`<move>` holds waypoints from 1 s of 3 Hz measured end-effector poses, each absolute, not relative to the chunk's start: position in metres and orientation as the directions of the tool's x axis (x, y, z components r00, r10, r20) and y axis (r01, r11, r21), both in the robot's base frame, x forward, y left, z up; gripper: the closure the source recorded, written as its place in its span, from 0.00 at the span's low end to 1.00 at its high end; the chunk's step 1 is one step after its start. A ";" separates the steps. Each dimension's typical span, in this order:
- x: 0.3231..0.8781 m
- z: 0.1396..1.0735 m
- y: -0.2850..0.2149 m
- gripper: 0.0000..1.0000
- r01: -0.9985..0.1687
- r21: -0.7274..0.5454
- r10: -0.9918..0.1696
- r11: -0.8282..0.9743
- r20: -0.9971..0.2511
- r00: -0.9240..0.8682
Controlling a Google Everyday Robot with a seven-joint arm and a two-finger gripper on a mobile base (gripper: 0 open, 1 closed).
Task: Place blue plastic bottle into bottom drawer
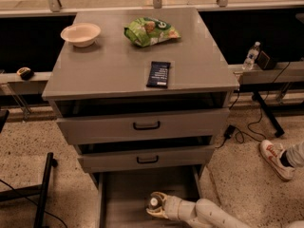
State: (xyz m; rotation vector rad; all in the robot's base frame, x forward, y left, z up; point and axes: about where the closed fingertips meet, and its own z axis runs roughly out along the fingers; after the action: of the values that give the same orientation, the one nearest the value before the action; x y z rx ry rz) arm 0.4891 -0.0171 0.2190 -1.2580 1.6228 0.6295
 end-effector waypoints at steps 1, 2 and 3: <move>0.489 0.219 -0.017 0.28 -0.930 -0.149 -0.438 0.337 -0.899 -0.015; 0.489 0.222 -0.017 0.04 -0.930 -0.148 -0.438 0.337 -0.899 -0.015; 0.487 0.238 -0.006 0.00 -0.929 -0.068 -0.392 0.362 -0.916 -0.085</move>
Offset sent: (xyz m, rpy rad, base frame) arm -0.0008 0.0023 0.0026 0.0110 0.0108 0.0094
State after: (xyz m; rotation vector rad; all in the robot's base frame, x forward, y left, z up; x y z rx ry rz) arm 0.4874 -0.0064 0.2375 -1.1928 1.6636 0.7017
